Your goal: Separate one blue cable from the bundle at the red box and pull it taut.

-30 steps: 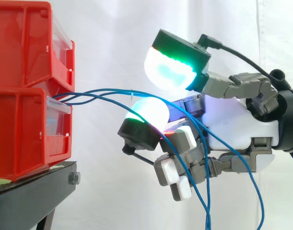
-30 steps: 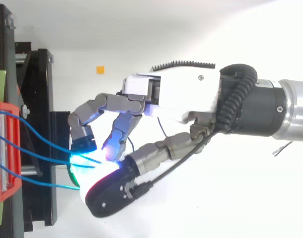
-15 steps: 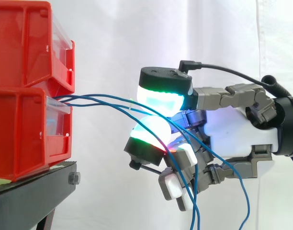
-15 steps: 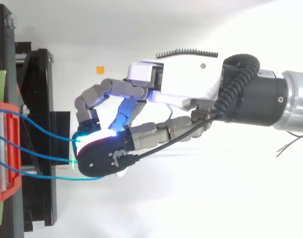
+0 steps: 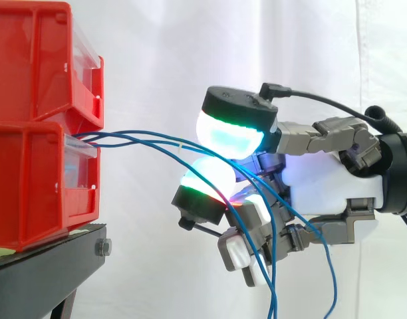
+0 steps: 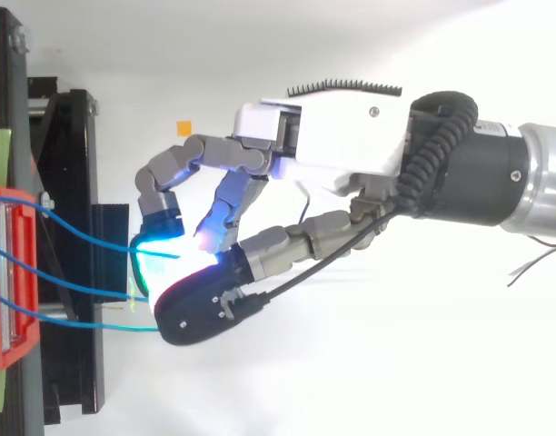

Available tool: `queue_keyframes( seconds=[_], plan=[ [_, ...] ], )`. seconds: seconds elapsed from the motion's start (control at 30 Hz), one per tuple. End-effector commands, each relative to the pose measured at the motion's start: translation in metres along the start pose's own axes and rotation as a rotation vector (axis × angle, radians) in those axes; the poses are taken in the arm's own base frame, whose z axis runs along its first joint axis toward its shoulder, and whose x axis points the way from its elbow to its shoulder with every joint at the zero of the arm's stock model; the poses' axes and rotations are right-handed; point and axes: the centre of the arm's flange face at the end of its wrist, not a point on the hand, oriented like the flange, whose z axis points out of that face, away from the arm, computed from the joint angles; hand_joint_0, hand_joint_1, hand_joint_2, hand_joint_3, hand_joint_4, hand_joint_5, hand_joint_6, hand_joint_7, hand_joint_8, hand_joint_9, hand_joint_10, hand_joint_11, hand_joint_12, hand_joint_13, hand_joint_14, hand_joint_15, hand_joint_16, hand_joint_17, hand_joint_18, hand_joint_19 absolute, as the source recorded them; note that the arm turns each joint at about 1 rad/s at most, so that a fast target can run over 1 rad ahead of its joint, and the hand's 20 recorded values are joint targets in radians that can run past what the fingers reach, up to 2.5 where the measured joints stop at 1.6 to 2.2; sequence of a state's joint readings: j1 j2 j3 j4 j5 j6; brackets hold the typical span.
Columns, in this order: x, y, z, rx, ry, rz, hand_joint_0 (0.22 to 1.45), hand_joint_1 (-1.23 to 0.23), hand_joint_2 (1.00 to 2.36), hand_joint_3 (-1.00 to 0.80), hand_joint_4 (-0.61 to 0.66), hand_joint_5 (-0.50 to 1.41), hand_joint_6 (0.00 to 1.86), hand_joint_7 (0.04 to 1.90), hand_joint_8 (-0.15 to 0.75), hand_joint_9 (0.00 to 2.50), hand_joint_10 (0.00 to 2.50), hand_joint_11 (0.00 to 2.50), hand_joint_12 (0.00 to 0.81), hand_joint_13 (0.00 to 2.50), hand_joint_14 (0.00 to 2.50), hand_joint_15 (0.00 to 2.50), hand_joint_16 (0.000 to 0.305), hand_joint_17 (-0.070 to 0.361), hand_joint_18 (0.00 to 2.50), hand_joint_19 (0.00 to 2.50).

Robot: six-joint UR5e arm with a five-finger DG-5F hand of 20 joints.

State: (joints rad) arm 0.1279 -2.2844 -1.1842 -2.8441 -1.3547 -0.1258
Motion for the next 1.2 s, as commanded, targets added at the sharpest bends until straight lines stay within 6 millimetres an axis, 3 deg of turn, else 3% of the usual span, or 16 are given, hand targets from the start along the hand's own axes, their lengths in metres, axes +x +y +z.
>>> queue_keyframes(
  seconds=[0.0,0.1,0.3,0.4,0.5,0.57,0.7,0.83,0.9,1.0,1.17],
  plan=[
    [0.0053,-0.0001,0.0002,-0.001,0.005,0.000,0.60,-0.63,1.00,-0.46,0.26,-0.18,0.84,1.33,0.337,1.00,0.03,0.80,0.383,1.03,0.02,0.56,0.052,0.117,0.81,0.76],
    [0.0064,0.0012,0.0000,-0.003,0.008,0.000,0.60,-0.66,1.00,-0.48,0.26,-0.18,0.84,1.34,0.332,1.02,0.03,0.81,0.386,1.03,0.02,0.56,0.052,0.117,0.81,0.76],
    [0.0064,0.0034,0.0010,-0.007,0.008,0.003,0.73,-0.90,1.01,-0.36,0.18,-0.21,0.88,1.41,0.309,0.93,0.03,0.80,0.363,1.01,0.02,0.55,0.052,0.117,0.83,0.70],
    [0.0069,0.0023,0.0012,-0.006,0.011,0.002,0.79,-0.93,1.02,-0.34,0.19,-0.22,0.88,1.39,0.306,0.94,0.03,0.85,0.361,1.00,0.02,0.56,0.051,0.116,0.80,0.72],
    [0.0067,0.0042,0.0013,-0.009,0.010,0.005,0.80,-0.94,1.00,-0.47,0.20,-0.21,0.89,1.36,0.305,0.94,0.03,0.85,0.354,0.99,0.02,0.56,0.051,0.116,0.81,0.70],
    [0.0066,0.0057,0.0019,-0.012,0.010,0.004,0.75,-0.97,1.00,-0.50,0.20,-0.21,0.88,1.38,0.300,0.92,0.03,0.84,0.356,0.97,0.02,0.55,0.052,0.117,0.82,0.67],
    [0.0068,0.0057,0.0019,-0.012,0.012,0.002,0.53,-1.05,1.00,-0.50,0.21,-0.22,0.88,1.37,0.299,0.79,0.03,0.81,0.379,0.87,0.02,0.53,0.057,0.127,0.76,0.65],
    [0.0068,0.0057,0.0019,-0.012,0.012,0.002,0.44,-0.97,1.00,-0.50,0.22,-0.20,0.87,1.31,0.326,0.82,0.03,0.78,0.402,0.87,0.02,0.52,0.063,0.142,0.80,0.65],
    [0.0068,0.0057,0.0019,-0.012,0.012,0.002,0.45,-0.68,1.00,-0.50,0.23,-0.17,0.84,1.29,0.331,0.87,0.03,0.74,0.410,0.91,0.02,0.52,0.063,0.141,0.80,0.69],
    [0.0066,0.0064,0.0022,-0.014,0.010,0.003,0.54,-0.51,1.00,-0.50,0.20,-0.15,0.80,1.32,0.318,0.95,0.03,0.74,0.386,0.94,0.02,0.55,0.055,0.125,0.77,0.73],
    [0.0064,0.0093,0.0035,-0.020,0.008,0.004,0.61,-0.64,1.01,-0.44,0.20,-0.15,0.80,1.42,0.313,0.96,0.03,0.76,0.378,0.94,0.02,0.57,0.053,0.120,0.75,0.76]
  ],
)
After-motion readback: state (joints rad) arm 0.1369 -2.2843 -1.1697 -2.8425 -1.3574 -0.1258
